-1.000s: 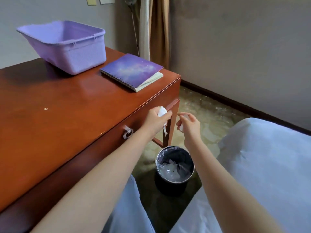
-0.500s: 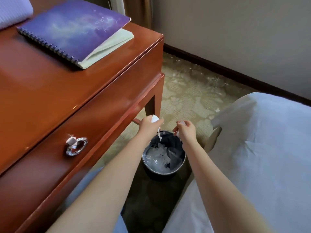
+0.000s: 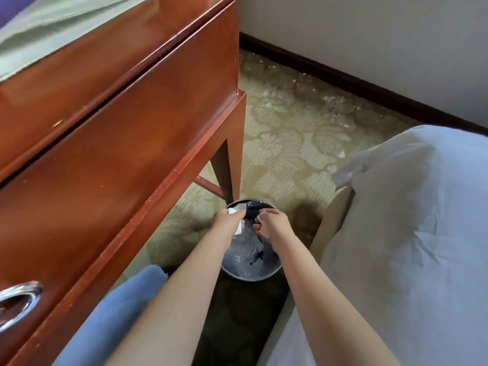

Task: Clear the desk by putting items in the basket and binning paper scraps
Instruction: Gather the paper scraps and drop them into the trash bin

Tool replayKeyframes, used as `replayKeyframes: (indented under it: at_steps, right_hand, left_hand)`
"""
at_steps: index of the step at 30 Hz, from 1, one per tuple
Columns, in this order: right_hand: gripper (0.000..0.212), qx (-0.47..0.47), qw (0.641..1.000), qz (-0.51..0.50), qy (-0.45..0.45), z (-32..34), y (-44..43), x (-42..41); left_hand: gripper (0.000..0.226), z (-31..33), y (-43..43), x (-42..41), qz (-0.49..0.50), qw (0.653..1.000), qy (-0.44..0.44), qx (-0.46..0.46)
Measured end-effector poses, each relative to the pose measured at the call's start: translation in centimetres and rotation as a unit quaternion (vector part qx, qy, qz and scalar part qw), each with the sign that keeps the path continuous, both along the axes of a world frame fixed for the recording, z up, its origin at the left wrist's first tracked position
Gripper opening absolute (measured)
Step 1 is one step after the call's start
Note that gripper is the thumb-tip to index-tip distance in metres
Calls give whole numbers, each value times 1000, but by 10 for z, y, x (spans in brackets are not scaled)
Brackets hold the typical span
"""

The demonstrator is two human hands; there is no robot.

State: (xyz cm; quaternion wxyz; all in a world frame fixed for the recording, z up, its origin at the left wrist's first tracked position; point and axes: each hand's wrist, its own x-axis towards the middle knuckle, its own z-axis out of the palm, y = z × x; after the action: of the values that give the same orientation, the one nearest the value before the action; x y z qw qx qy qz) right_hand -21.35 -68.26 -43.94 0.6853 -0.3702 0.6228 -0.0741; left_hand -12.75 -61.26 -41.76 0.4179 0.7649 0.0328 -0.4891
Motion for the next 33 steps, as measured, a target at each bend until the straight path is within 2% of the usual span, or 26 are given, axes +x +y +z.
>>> replayKeyframes:
  at_steps: [3,6,8,15,21,27,31,33]
  right_hand:
    - [44,-18,997,70,24,-7,-1,-1]
    - [48,-12,997,78,2,-6,0,-1]
    - [47,-13,997,80,4,-4,0,0]
    - [35,-45,997,65,17,4,-3,0]
    - [22,-74,993,91,12,26,1,2]
    - [23,-132,982,130,21,58,11,6]
    - [25,-189,975,117,26,89,23,5]
    - [20,-216,971,97,12,111,29,2]
  left_hand:
    - [23,-3,-2,2,-36,999,21,26]
    - [39,-3,-2,5,-44,997,51,26]
    - [48,-1,-3,5,-38,997,59,28]
    - [50,10,-3,5,-45,998,45,29]
    - [40,27,1,5,-54,998,38,7]
    - [33,62,11,1,-77,997,-14,-20]
    - [14,94,24,-5,-94,985,-132,-57]
    - [13,113,34,-10,-95,975,-181,-82]
